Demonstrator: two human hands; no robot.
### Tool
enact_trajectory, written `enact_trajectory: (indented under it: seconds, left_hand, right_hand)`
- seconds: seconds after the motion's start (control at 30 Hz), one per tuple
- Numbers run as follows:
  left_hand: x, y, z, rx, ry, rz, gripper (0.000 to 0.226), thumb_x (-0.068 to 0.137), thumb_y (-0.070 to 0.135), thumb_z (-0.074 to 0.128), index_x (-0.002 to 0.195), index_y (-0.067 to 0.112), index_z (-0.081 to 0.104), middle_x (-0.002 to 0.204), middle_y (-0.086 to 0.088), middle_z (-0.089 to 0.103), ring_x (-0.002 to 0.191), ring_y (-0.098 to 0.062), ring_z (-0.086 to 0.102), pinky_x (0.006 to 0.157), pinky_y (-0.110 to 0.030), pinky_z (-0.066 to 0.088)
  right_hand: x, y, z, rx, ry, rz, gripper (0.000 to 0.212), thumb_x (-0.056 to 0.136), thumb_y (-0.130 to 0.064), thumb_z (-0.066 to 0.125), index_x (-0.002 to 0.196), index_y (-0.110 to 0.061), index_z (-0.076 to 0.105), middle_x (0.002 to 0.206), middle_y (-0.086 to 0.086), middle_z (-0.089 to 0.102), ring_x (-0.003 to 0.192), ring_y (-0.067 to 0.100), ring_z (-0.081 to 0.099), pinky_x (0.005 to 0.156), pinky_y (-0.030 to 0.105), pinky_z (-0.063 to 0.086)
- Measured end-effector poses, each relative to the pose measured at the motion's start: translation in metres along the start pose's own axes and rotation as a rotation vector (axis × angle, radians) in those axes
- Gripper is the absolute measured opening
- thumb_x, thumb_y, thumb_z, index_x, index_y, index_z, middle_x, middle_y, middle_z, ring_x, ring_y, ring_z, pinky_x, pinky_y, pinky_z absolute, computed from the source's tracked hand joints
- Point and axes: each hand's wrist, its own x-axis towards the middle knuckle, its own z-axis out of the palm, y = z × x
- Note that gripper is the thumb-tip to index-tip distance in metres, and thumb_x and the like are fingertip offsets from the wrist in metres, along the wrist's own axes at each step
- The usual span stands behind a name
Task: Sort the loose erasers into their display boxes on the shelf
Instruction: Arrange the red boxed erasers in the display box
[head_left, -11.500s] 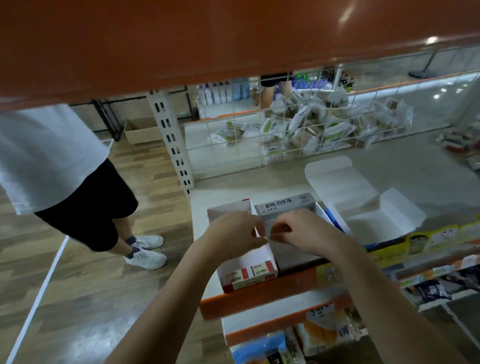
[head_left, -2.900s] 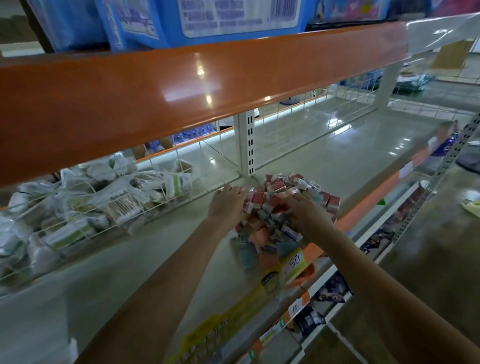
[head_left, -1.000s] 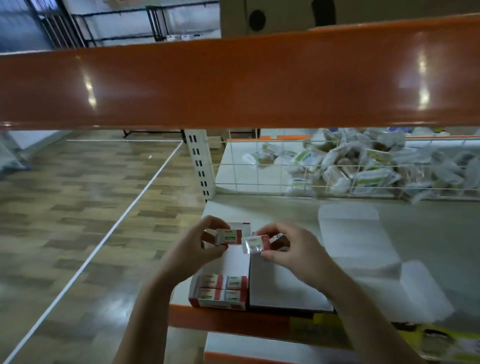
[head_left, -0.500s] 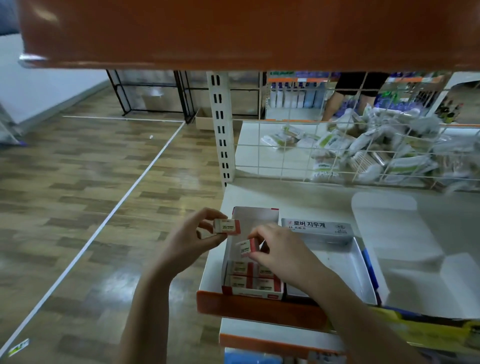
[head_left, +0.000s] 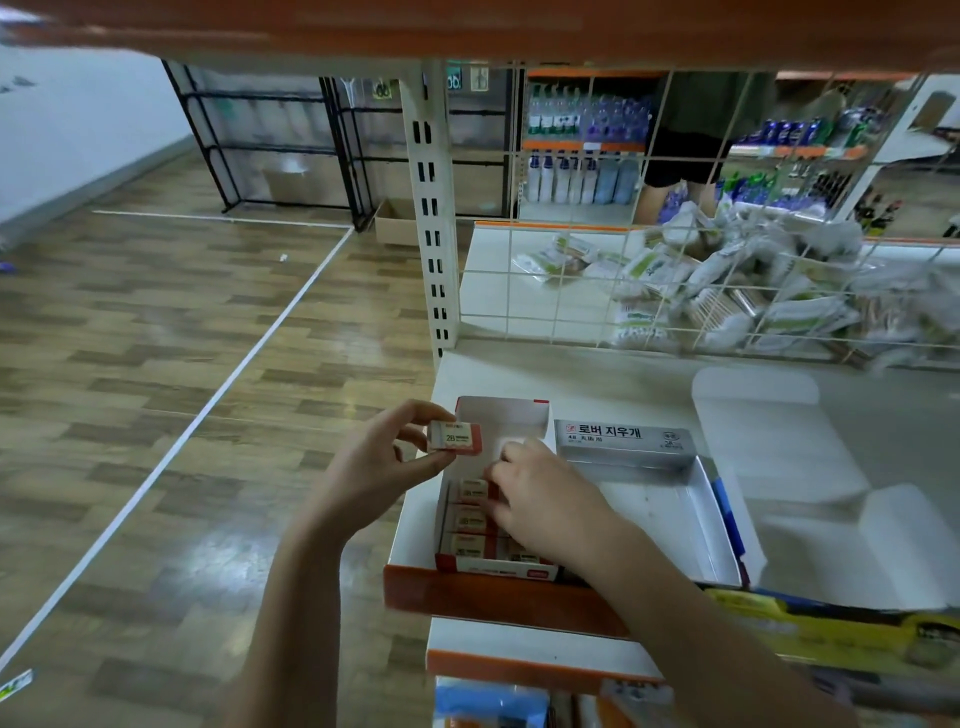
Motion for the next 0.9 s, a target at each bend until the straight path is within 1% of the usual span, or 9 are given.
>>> enact_trajectory:
  seconds: [0.1,0.17,0.23,0.3,0.37,0.5,0.63,0.77,0.9]
  left_hand:
    - [0.0,0.005,0.0,0.031,-0.004,0.008,0.029,0.077,0.019,0.073,0.095,0.038,0.061,0.087,0.015,0.064,0.075,0.005,0.055,0.061,-0.021,0.039]
    - [0.0,0.01,0.001,0.097,-0.03,0.024,0.027,0.078,0.023,0.072,0.097,0.036,0.061,0.084,0.02,0.06,0.07,0.009,0.051,0.06,-0.02,0.035]
    - [-0.001,0.018,0.004,0.197,-0.077,0.055,0.027,0.08,0.025,0.07,0.1,0.037,0.057,0.084,0.025,0.054,0.077,0.008,0.051,0.065,-0.017,0.035]
    - [0.0,0.028,0.009,0.292,-0.131,0.094,0.029,0.081,0.025,0.069,0.103,0.037,0.055,0.085,0.028,0.05,0.083,0.007,0.049,0.067,-0.011,0.036]
    - [0.002,0.035,0.017,0.359,-0.183,0.128,0.029,0.082,0.026,0.069,0.107,0.034,0.056,0.086,0.026,0.049,0.084,0.005,0.048,0.067,-0.008,0.036]
    - [0.01,0.04,0.032,0.47,-0.262,0.167,0.03,0.083,0.028,0.066,0.112,0.031,0.058,0.096,0.022,0.049,0.092,0.0,0.045,0.075,-0.014,0.04]
    - [0.016,0.039,0.044,0.535,-0.303,0.199,0.032,0.085,0.032,0.064,0.116,0.03,0.058,0.104,0.016,0.055,0.096,-0.002,0.044,0.075,-0.017,0.035]
    - [0.018,0.037,0.053,0.601,-0.335,0.211,0.032,0.084,0.036,0.064,0.115,0.03,0.058,0.097,0.018,0.051,0.101,-0.008,0.047,0.076,-0.019,0.033]
    - [0.02,0.035,0.052,0.674,-0.336,0.212,0.033,0.085,0.035,0.062,0.116,0.027,0.057,0.113,0.009,0.057,0.108,-0.011,0.044,0.084,-0.022,0.037]
  right_hand:
    - [-0.009,0.004,-0.008,0.032,0.08,-0.033,0.033,0.095,-0.031,0.044,0.122,-0.014,0.054,0.12,-0.001,0.048,0.119,0.015,0.037,0.098,0.028,0.037]
    - [-0.018,0.011,-0.017,0.087,0.163,-0.001,0.033,0.096,-0.033,0.043,0.125,-0.019,0.052,0.123,-0.005,0.049,0.12,0.011,0.037,0.099,0.024,0.035]
    - [-0.025,0.021,-0.024,0.092,0.235,0.061,0.032,0.096,-0.035,0.044,0.122,-0.021,0.053,0.119,-0.006,0.052,0.115,0.009,0.04,0.096,0.021,0.034]
    - [-0.03,0.03,-0.028,0.091,0.26,0.14,0.028,0.095,-0.036,0.045,0.116,-0.021,0.056,0.113,-0.006,0.054,0.108,0.008,0.044,0.089,0.019,0.034]
    - [-0.033,0.036,-0.028,0.099,0.235,0.206,0.026,0.094,-0.037,0.047,0.11,-0.02,0.058,0.107,-0.006,0.056,0.099,0.008,0.046,0.081,0.017,0.033]
    - [-0.033,0.036,-0.023,0.133,0.124,0.262,0.026,0.092,-0.04,0.05,0.104,-0.02,0.062,0.102,-0.005,0.059,0.09,0.007,0.05,0.074,0.017,0.036]
    - [-0.031,0.035,-0.019,0.15,0.097,0.269,0.023,0.091,-0.037,0.053,0.1,-0.018,0.064,0.099,-0.004,0.06,0.082,0.006,0.051,0.059,0.013,0.032]
    - [-0.031,0.035,-0.02,0.161,0.104,0.274,0.023,0.091,-0.035,0.054,0.103,-0.018,0.065,0.101,-0.004,0.061,0.083,0.007,0.052,0.065,0.018,0.036]
    - [-0.031,0.036,-0.018,0.16,0.11,0.285,0.024,0.091,-0.037,0.054,0.101,-0.018,0.065,0.099,-0.004,0.061,0.083,0.008,0.055,0.064,0.019,0.037]
